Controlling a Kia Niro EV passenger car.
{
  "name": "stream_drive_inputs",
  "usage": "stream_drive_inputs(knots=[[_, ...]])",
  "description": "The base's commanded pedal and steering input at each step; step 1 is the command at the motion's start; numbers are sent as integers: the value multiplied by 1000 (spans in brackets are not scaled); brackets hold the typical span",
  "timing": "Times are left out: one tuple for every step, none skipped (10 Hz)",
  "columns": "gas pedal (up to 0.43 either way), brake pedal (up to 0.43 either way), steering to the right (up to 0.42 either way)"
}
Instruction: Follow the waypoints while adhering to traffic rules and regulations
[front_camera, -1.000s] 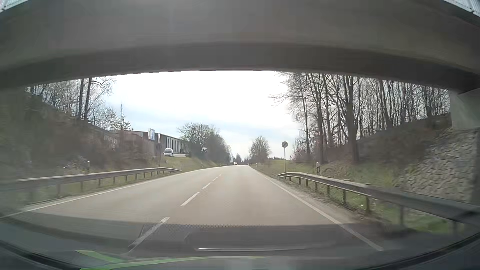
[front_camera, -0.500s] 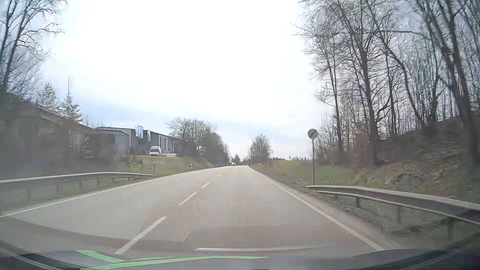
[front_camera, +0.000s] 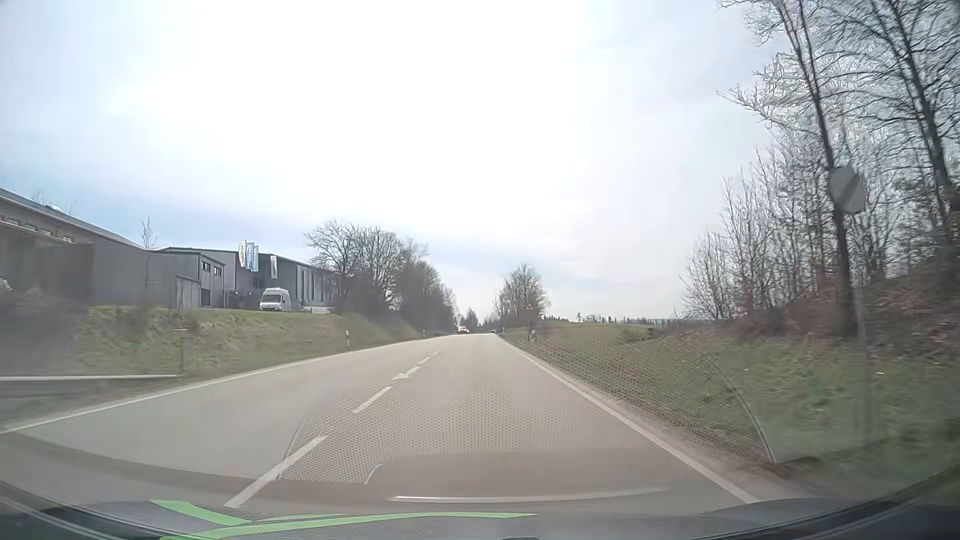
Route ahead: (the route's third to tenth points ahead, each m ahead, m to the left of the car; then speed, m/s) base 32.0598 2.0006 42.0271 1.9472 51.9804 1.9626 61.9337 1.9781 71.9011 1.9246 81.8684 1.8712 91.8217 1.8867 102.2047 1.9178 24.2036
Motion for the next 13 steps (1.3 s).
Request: stream_drive_inputs(knots=[[268, 0, 2], [268, 0, 2], [268, 0, 2], [268, 0, 2], [268, 0, 1], [268, 0, 1], [268, 0, 1], [268, 0, 1], [268, 0, 1], [268, 0, 1], [268, 0, 1], [268, 0, 1], [268, 0, 1]])
